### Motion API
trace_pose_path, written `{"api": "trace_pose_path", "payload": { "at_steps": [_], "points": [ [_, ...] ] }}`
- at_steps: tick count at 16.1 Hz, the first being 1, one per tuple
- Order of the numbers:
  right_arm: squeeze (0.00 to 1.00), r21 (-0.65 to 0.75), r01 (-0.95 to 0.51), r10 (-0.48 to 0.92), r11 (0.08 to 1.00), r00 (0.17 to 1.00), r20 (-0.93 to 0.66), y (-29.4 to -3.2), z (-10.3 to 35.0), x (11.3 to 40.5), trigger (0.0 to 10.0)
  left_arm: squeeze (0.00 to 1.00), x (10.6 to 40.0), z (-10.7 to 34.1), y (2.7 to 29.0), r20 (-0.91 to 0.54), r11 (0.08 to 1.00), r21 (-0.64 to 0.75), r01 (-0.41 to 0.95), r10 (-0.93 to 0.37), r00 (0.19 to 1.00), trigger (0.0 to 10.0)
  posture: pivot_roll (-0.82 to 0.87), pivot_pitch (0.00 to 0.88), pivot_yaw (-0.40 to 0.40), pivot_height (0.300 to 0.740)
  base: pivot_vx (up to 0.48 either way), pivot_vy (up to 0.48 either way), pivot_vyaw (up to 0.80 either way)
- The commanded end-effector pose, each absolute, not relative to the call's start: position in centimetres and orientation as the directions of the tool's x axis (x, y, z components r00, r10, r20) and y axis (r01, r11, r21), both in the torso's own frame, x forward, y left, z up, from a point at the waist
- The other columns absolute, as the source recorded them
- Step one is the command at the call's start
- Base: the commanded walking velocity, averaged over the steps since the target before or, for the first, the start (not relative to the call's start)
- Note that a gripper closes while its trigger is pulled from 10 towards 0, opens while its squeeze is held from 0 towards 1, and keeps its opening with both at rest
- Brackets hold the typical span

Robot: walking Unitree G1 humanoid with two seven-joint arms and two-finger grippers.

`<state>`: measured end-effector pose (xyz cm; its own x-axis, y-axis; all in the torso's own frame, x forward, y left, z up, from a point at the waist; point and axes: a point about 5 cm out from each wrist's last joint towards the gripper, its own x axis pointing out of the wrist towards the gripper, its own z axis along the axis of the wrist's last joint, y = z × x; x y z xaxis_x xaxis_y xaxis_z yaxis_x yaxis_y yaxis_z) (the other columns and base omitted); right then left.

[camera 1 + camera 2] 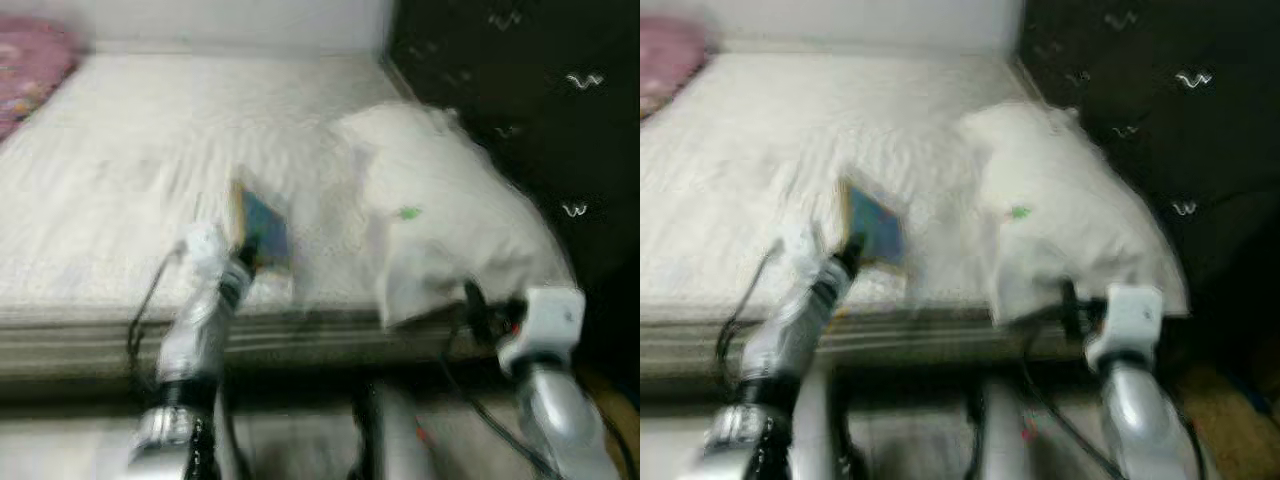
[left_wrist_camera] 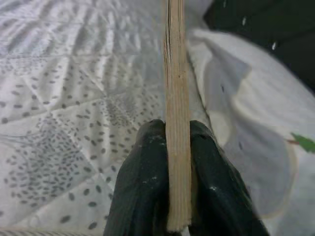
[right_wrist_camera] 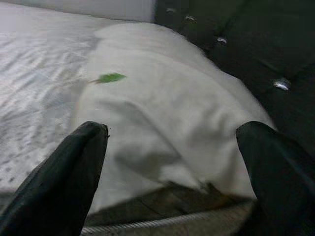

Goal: Clean up the room

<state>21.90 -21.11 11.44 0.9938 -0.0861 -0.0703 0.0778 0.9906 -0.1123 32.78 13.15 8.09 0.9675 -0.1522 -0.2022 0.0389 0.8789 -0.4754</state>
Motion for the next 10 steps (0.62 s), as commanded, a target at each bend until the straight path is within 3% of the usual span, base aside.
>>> {"api": "trace_pose_path", "payload": {
  "at_steps": [1, 6, 10],
  "points": [
    [0.00, -0.109, 0.079, -0.088, 0.991, 0.993, -0.079, -21.1, 11.4, 21.5, 10.0, 0.00, 32.9, 7.7, 13.6, -0.210, 0.868, -0.496, 0.020, -0.142, 0.967, 10.0, -0.17, 0.000, -0.045, 0.559, 0.000, 0.000, 0.00],
    [0.00, -0.156, 0.079, -0.094, 0.985, 0.991, -0.093, -22.2, 12.3, 19.1, 10.0, 0.00, 34.5, 7.4, 13.1, -0.200, 0.776, -0.630, 0.025, -0.194, 0.960, 10.0, -0.24, 0.025, -0.058, 0.559, 0.000, 0.000, 0.00],
    [0.00, -0.153, -0.010, -0.012, 0.988, 0.989, -0.147, -22.2, 13.7, 16.1, 10.0, 0.00, 35.2, 7.7, 11.7, -0.165, 0.733, -0.677, 0.067, -0.239, 0.957, 10.0, -0.30, 0.074, -0.086, 0.559, 0.000, 0.000, 0.00]
  ]
}}
